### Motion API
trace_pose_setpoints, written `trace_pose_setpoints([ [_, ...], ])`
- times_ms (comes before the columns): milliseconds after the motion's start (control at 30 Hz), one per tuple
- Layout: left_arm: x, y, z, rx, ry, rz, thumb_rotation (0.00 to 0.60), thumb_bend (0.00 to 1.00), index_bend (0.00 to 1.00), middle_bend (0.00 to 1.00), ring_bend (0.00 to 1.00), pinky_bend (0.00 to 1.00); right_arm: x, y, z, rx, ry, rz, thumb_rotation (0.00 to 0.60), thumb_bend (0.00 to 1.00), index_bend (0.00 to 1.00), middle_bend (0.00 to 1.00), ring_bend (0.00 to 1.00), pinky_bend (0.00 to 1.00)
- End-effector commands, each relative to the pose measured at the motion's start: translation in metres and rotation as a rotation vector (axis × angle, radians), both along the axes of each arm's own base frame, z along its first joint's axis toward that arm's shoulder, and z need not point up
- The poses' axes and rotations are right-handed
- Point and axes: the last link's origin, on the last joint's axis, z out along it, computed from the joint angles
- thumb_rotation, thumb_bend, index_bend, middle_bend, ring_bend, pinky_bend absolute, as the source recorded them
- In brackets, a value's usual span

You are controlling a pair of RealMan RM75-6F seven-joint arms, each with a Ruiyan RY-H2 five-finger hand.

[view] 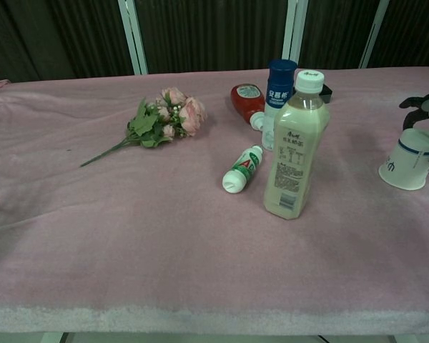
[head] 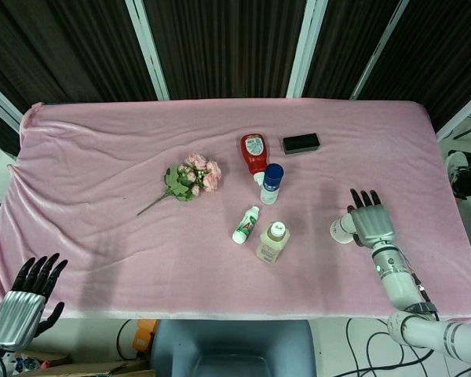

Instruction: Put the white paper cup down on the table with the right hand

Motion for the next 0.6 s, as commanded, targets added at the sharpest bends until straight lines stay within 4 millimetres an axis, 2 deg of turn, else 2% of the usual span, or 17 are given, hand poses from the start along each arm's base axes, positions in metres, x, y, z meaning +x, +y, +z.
trace_pose_setpoints([
  [33, 0.000, 0.000, 0.001, 0.000, -0.004, -0.003, 0.600, 0.37, 0.00, 0.00, 0.00, 0.02, 0.001, 0.003, 0.003, -0.008, -0.002, -0.014, 0.600, 0.46, 0.12, 0.00, 0.00, 0.00],
  [67, 0.000, -0.001, 0.001, 0.001, -0.005, -0.004, 0.600, 0.37, 0.00, 0.00, 0.00, 0.02, 0.002, 0.004, 0.005, -0.013, -0.006, -0.012, 0.600, 0.42, 0.04, 0.00, 0.00, 0.00],
  [100, 0.000, -0.001, 0.002, 0.002, -0.007, -0.005, 0.600, 0.37, 0.00, 0.00, 0.00, 0.02, 0.003, 0.007, 0.009, -0.019, -0.012, -0.008, 0.600, 0.38, 0.01, 0.00, 0.00, 0.00],
  [167, 0.000, -0.001, 0.002, 0.004, -0.010, -0.007, 0.600, 0.37, 0.00, 0.00, 0.00, 0.02, 0.006, 0.016, 0.021, -0.048, -0.040, 0.004, 0.600, 0.31, 0.00, 0.00, 0.00, 0.00],
  [233, 0.001, -0.002, 0.003, 0.007, -0.012, -0.009, 0.600, 0.37, 0.00, 0.00, 0.00, 0.02, 0.007, 0.032, 0.033, -0.081, -0.074, 0.026, 0.600, 0.29, 0.00, 0.00, 0.00, 0.00],
  [333, 0.001, -0.002, 0.004, 0.010, -0.015, -0.012, 0.600, 0.37, 0.00, 0.00, 0.00, 0.02, 0.000, 0.076, 0.054, -0.156, -0.134, 0.073, 0.600, 0.29, 0.00, 0.00, 0.00, 0.00],
  [400, 0.001, -0.002, 0.004, 0.014, -0.017, -0.014, 0.600, 0.37, 0.00, 0.00, 0.00, 0.02, -0.015, 0.128, 0.066, -0.232, -0.190, 0.097, 0.600, 0.29, 0.00, 0.00, 0.00, 0.00],
  [467, 0.001, -0.003, 0.005, 0.016, -0.019, -0.014, 0.600, 0.37, 0.00, 0.00, 0.00, 0.02, -0.033, 0.177, 0.069, -0.296, -0.277, 0.136, 0.600, 0.29, 0.00, 0.00, 0.00, 0.00],
  [533, 0.000, -0.003, 0.005, 0.016, -0.019, -0.013, 0.600, 0.37, 0.00, 0.00, 0.00, 0.02, -0.047, 0.205, 0.065, -0.331, -0.340, 0.148, 0.600, 0.29, 0.00, 0.00, 0.00, 0.00],
  [600, 0.001, -0.003, 0.005, 0.010, -0.022, -0.018, 0.600, 0.37, 0.00, 0.00, 0.00, 0.02, -0.052, 0.219, 0.061, -0.290, -0.317, 0.194, 0.600, 0.29, 0.00, 0.00, 0.00, 0.00],
])
